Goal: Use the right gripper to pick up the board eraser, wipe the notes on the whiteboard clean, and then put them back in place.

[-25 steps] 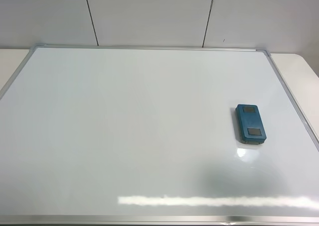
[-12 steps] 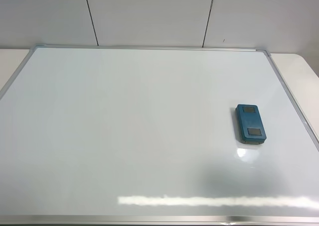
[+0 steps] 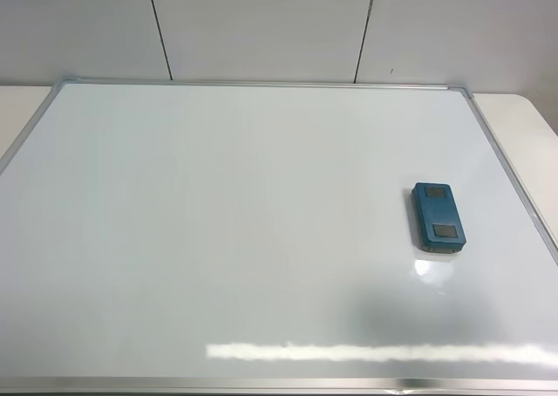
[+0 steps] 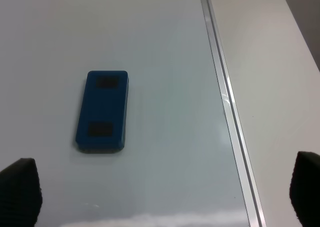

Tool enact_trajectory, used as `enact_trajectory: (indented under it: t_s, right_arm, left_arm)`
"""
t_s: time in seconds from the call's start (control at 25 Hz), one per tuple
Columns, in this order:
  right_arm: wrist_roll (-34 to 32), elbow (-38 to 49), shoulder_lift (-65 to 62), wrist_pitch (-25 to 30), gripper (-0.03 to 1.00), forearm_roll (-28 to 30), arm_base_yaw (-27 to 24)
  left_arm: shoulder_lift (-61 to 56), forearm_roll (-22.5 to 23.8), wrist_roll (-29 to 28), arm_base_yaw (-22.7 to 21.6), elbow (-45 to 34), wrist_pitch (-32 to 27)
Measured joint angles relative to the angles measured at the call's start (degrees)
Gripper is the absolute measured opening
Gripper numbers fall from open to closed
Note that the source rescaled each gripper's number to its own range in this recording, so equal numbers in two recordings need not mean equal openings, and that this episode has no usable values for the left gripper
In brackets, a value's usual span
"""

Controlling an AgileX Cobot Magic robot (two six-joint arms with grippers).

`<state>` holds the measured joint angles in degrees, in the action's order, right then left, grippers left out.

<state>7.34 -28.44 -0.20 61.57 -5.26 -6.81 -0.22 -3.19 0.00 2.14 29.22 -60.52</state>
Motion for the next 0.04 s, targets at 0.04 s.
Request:
enact_trajectory:
  t_s: [0.04]
  right_arm:
    - [0.0,0.0,0.0,0.0,1.0,0.0,0.0]
  left_arm:
    - [0.0,0.0,0.0,0.0,0.0,0.0]
